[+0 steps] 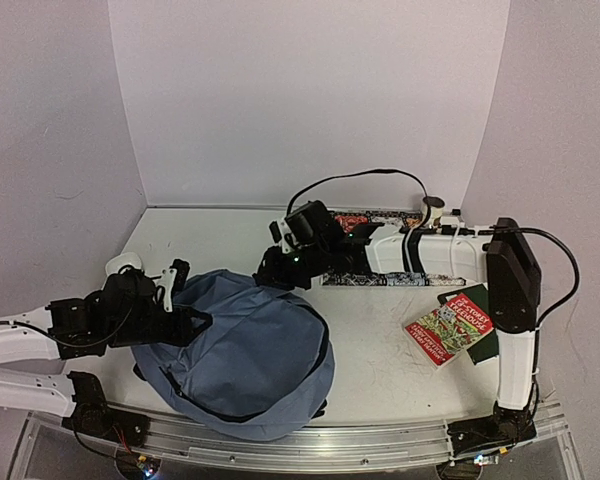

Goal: Pack the student bag
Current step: Zip the lower front pocket of the student bag, then grab the largest pocket of the student bag.

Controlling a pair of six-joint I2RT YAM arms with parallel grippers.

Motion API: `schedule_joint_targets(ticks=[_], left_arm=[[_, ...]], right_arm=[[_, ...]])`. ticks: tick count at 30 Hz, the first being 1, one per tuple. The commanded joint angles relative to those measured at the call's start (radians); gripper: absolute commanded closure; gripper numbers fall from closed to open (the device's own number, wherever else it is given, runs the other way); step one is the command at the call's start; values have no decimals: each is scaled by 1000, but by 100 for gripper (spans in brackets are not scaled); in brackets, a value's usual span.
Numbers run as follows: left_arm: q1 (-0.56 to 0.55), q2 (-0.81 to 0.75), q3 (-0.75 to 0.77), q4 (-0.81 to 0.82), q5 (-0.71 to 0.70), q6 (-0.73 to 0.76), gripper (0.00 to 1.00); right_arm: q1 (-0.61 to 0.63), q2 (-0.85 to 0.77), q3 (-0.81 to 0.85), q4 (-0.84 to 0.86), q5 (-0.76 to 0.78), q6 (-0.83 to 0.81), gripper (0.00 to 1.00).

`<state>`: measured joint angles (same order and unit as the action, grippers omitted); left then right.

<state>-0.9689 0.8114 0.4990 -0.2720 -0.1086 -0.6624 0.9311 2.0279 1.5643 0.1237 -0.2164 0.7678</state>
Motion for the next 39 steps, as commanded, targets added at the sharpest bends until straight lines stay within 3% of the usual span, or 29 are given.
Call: schedule_joint_targets(ticks=[1, 4, 8, 14, 25, 31, 35, 39], left_arm=[[2, 30, 31, -40, -67, -54, 100], [3, 125, 88, -35, -90, -43, 100], [4, 241, 184, -18, -131, -40, 100], [16, 390, 343, -4, -161, -59, 100], [86, 621, 567, -4, -112, -99, 99], [112, 666, 567, -4, -50, -90, 80], [123, 609, 534, -6, -41, -78, 62], [159, 510, 473, -49, -24, -65, 54]], right_arm=[[-153, 48, 33, -137, 175, -56, 100], [-140, 47, 88, -131, 120, -103, 97], [-120, 3, 104, -131, 99, -134, 82], [-68, -135, 18, -131, 147, -160, 66], [109, -313, -171, -137, 305, -190, 55], [192, -292, -220, -141, 321, -197, 53], [234, -237, -201, -143, 310, -222, 52], [272, -164, -126, -149, 282, -256, 52]])
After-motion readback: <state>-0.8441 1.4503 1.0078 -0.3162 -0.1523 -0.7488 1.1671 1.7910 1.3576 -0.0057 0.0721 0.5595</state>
